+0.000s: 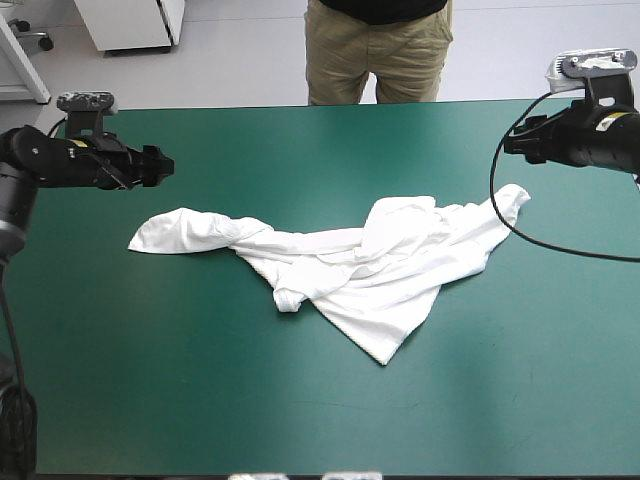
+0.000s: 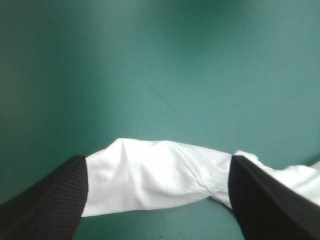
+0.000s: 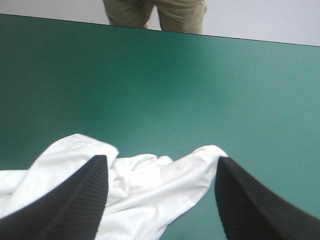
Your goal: Fold the cloth
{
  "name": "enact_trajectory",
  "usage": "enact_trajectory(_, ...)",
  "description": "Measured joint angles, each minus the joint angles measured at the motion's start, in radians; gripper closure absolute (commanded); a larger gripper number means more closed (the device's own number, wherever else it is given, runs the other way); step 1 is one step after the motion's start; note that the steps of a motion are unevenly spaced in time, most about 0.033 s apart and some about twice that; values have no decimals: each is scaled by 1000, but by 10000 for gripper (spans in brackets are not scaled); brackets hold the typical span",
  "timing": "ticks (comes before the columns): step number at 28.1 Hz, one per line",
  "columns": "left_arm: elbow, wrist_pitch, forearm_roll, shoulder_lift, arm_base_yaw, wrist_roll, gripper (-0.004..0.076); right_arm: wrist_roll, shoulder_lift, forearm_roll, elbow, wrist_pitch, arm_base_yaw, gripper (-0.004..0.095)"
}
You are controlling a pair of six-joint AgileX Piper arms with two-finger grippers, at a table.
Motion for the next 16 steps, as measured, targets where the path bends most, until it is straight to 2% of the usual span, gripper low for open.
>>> enact_trajectory(6,1,101,2,-180,0,-21,176,-49,-99,143,0,106,0,399)
enact_trajectory(10,1,164,76,-274,-1,-93,175,-64,-160,218,-1,200,0,399)
enact_trajectory(13,14,169,177,-304,-1,-149,175,-64,-182,232,-3,277,0,399)
enact_trajectory(16,66,168,304,-312,-1,-214,175,-60,-202,238,10,290,0,399)
